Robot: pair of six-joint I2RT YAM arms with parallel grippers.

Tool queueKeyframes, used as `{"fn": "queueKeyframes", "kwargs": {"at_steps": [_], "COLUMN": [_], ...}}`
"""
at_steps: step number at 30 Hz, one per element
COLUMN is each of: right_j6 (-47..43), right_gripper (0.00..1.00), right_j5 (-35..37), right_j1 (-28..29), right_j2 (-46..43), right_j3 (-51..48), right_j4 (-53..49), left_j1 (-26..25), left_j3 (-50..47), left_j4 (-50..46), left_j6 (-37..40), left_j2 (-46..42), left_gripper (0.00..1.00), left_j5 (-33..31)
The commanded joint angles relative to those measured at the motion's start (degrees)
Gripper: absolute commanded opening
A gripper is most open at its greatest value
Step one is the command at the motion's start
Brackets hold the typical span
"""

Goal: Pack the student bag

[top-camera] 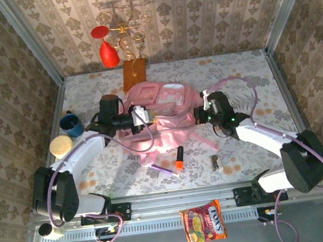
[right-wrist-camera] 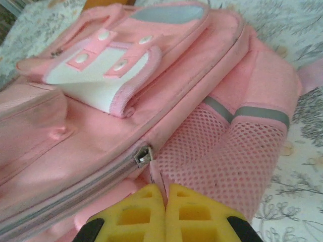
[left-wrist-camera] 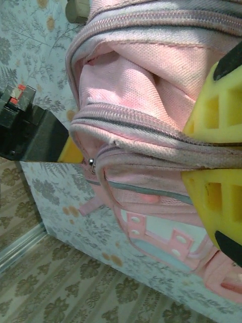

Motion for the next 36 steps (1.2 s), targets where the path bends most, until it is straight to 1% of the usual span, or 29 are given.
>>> {"fn": "queueKeyframes", "kwargs": {"at_steps": [1,3,5,7,9,11,14,16,18,20,23,26,29,31,32,33,34,36], "right_j6": [1.8,2.3,3.1,4.2,4.7,5.1,6.3,7.2,7.9,7.6,4.4,2.8,6.8,10.8,12.8,14.4,15.4,16.5], "right_gripper": [0.00,0.00,0.00,0.00,0.00,0.00,0.01,0.01,0.04,0.09,0.21,0.35,0.46,0.51,0.57,0.62,0.64,0.70], "right_j5": [6.6,6.3,5.2,4.4,3.8,3.5,1.6,0.3,-0.9,-2.8,-3.6,-5.4,-7.6,-6.2,-5.2,-5.0,-5.0,-7.3], "right_j1": [2.5,5.8,8.2,10.4,12.6,14.3,15.9,16.8,17.4,17.6,17.1,13.8,8.4,4.7,2.8,1.1,0.2,-1.2], "right_j2": [4.5,6.3,7.4,8.5,10.2,11.4,13.3,14.8,15.9,16.5,14.1,9.0,5.9,7.3,9.0,11.3,13.7,20.1], "right_j3": [1.5,2.0,2.2,2.6,3.5,4.5,5.3,6.1,6.7,7.6,8.4,7.5,7.7,10.4,12.0,13.6,15.3,21.2], "right_j4": [1.0,3.6,6.3,8.7,10.1,10.4,12.0,12.9,13.7,13.5,9.3,4.7,2.5,-0.3,-1.3,-1.0,-0.1,0.0], "left_j1": [6.2,7.7,9.1,9.8,10.1,10.4,10.9,11.4,11.9,12.0,12.0,12.1,12.2,12.6,12.9,13.3,13.5,13.6], "left_j3": [-3.5,-5.3,-6.2,-6.7,-7.3,-7.9,-9.1,-10.1,-10.4,-10.9,-12.9,-14.9,-16.2,-16.8,-17.1,-17.2,-17.1,-16.8], "left_j4": [4.1,7.8,9.1,8.9,8.6,8.2,8.3,8.4,7.4,5.9,5.3,4.8,2.4,1.0,0.3,-0.3,-0.8,-1.3], "left_j6": [-5.7,-11.7,-17.3,-21.1,-24.7,-27.9,-33.2,-35.9,-39.2,-41.9,-45.3,-48.8,-52.8,-57.3,-59.9,-61.9,-63.0,-64.1], "left_j2": [-0.4,-0.9,-1.6,-2.3,-2.8,-3.6,-5.4,-6.8,-8.2,-9.8,-12.4,-14.5,-16.8,-18.5,-19.0,-19.3,-19.2,-18.2], "left_gripper": [0.18,0.25,0.34,0.38,0.48,0.56,0.63,0.68,0.71,0.71,0.71,0.72,0.72,0.72,0.72,0.71,0.71,0.71], "left_j5": [-20.3,-28.8,-34.5,-39.1,-44.1,-48.0,-53.5,-55.5,-55.9,-55.1,-52.5,-51.1,-53.4,-55.5,-55.5,-54.7,-53.8,-52.0]}}
